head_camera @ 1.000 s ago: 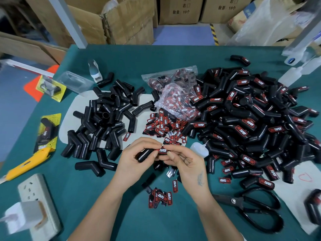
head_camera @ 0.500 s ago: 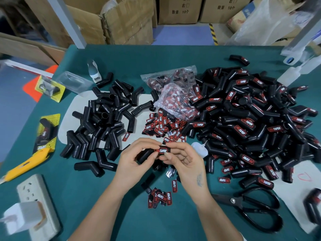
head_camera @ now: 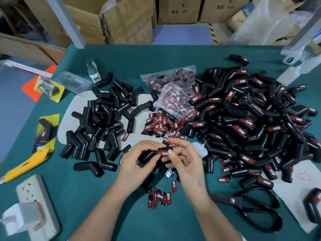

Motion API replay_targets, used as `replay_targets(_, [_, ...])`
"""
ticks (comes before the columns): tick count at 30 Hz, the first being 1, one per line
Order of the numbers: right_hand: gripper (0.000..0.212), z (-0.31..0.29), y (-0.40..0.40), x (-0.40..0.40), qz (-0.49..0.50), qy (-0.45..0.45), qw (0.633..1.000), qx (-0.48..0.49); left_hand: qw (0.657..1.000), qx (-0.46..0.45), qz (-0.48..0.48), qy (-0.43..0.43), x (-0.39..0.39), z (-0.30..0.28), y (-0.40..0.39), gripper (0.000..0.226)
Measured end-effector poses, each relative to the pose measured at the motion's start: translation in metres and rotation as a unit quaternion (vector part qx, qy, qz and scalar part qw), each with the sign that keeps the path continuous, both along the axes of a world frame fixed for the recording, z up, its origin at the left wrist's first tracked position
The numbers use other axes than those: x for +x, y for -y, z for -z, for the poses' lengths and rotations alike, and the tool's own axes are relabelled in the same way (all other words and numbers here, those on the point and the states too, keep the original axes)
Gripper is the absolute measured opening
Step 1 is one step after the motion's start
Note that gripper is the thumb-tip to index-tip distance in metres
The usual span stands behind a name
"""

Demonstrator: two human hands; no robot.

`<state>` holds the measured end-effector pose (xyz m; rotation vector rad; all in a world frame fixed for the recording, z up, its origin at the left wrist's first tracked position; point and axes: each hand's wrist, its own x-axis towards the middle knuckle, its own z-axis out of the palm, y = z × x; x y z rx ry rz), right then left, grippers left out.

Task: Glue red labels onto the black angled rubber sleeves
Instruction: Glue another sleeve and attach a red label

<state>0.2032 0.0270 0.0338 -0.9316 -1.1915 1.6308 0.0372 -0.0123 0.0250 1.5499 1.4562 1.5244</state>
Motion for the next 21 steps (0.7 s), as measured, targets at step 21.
replay_targets(21, [0.034, 0.005, 0.002, -0.003, 0.017, 0.002, 1.0, 0.004, 0.993, -0.054, -0.003, 0.105, 0.01, -0.005, 0.002, 0.027])
